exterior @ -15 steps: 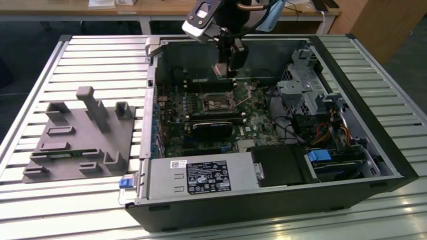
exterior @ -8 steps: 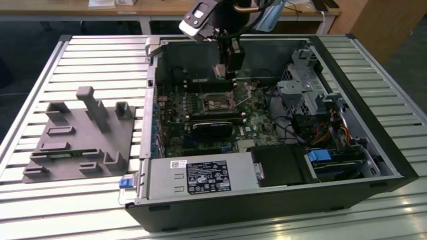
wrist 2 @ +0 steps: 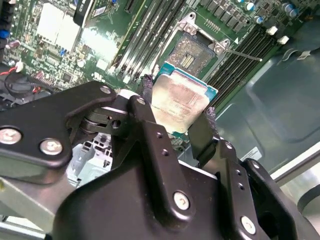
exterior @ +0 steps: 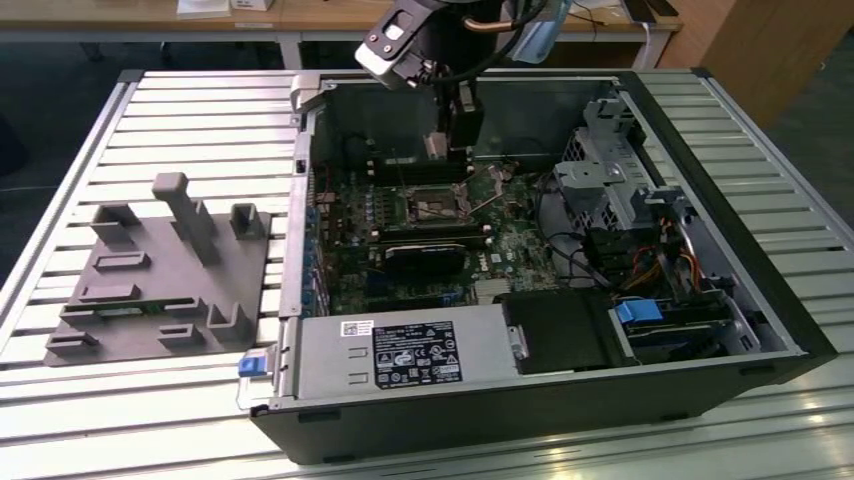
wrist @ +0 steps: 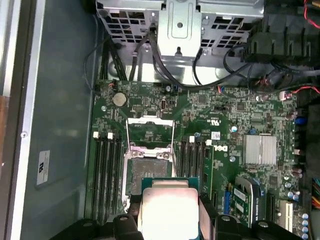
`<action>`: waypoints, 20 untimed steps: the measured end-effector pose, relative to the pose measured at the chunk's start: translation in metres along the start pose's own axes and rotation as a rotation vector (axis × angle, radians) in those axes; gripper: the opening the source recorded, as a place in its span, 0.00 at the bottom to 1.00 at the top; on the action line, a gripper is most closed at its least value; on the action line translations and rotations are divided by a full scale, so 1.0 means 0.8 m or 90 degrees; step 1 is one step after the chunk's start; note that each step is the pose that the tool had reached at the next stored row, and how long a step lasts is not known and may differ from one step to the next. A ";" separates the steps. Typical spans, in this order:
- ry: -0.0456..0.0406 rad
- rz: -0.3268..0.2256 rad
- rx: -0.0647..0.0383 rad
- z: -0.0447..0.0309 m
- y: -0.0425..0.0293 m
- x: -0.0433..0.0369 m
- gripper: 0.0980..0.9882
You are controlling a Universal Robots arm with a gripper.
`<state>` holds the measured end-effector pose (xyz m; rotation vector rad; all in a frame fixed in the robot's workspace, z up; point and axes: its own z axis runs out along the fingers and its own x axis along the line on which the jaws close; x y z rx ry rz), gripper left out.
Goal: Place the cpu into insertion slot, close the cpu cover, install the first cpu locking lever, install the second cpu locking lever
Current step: 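Place the cpu into insertion slot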
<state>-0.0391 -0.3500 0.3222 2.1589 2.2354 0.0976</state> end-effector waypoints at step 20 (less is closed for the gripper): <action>-0.0031 0.001 0.000 0.0376 -0.0021 -0.001 0.49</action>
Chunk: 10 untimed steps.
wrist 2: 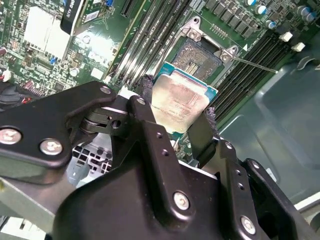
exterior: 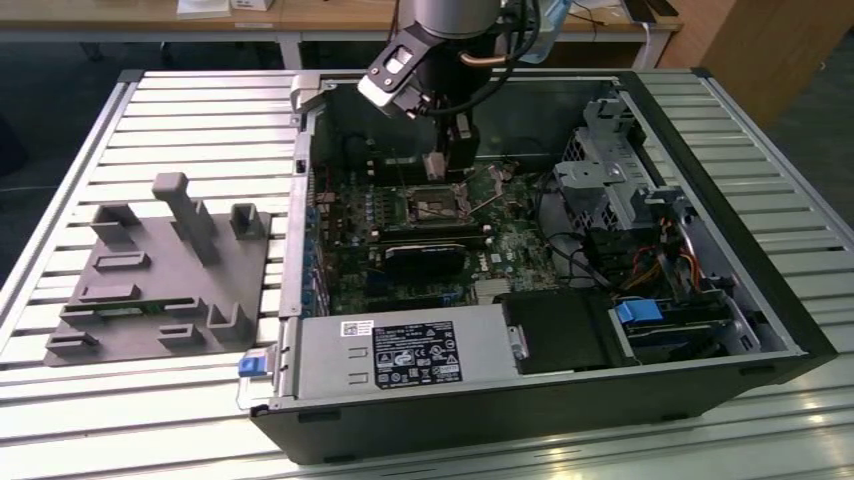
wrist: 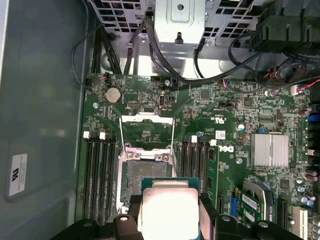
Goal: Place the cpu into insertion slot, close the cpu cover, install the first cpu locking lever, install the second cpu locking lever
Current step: 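Place the cpu into insertion slot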
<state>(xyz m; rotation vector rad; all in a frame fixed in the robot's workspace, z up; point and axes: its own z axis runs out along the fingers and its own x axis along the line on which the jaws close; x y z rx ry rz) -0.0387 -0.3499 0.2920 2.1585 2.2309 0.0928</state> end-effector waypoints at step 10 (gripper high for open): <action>-0.0035 0.000 0.000 0.0155 -0.0010 0.001 0.49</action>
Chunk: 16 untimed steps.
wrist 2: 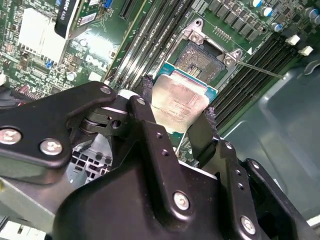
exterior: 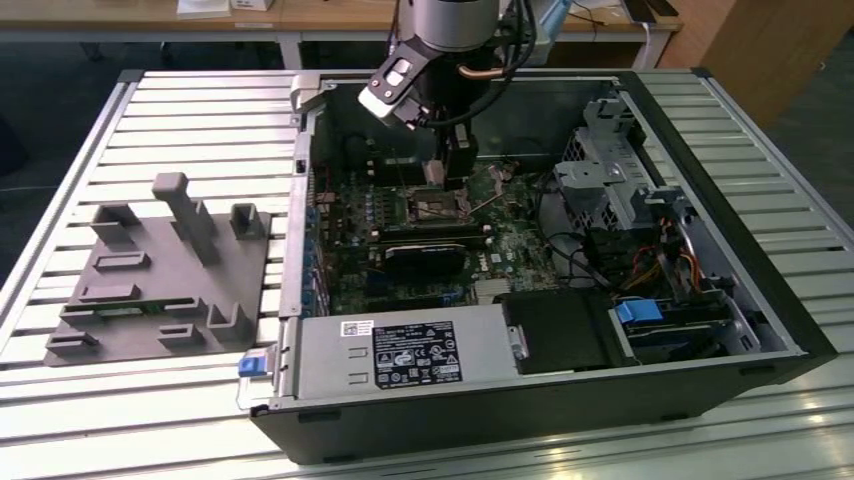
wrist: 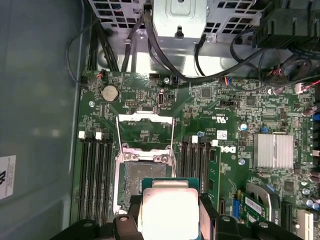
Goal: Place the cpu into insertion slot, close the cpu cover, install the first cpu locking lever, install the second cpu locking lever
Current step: 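Place the cpu into insertion slot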
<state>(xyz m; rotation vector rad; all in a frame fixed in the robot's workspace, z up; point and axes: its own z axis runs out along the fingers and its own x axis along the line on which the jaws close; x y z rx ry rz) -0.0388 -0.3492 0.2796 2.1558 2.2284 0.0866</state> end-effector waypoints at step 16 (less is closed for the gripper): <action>0.0000 0.000 0.000 0.0286 -0.0015 0.014 0.49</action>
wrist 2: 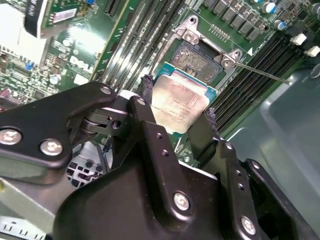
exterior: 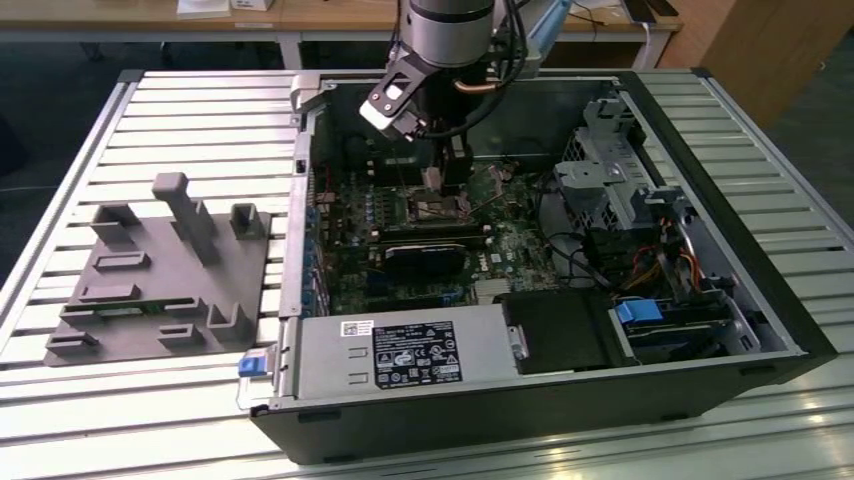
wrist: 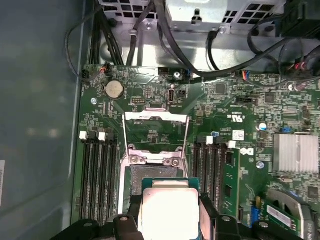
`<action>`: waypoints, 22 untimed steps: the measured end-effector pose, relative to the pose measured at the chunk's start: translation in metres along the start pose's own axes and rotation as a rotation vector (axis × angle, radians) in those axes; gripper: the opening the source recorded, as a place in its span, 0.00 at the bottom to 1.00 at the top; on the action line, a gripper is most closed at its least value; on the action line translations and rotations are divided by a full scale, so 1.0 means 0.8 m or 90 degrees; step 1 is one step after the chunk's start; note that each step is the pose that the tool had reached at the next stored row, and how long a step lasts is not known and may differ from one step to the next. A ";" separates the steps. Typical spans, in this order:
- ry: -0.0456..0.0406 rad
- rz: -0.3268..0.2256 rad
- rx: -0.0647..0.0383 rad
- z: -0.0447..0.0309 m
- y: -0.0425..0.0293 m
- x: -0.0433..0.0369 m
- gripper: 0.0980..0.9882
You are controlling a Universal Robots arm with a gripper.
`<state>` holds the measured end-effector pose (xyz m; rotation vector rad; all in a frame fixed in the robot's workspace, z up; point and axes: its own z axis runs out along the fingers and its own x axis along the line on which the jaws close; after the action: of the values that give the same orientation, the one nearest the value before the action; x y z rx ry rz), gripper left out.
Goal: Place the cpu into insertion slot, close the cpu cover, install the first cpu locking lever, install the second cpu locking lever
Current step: 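Place the cpu into insertion slot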
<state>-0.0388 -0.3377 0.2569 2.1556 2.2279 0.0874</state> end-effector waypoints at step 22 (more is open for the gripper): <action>-0.0014 0.005 0.000 0.0403 -0.0049 0.012 0.49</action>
<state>-0.0408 -0.3281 0.2246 2.1634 2.2186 0.0850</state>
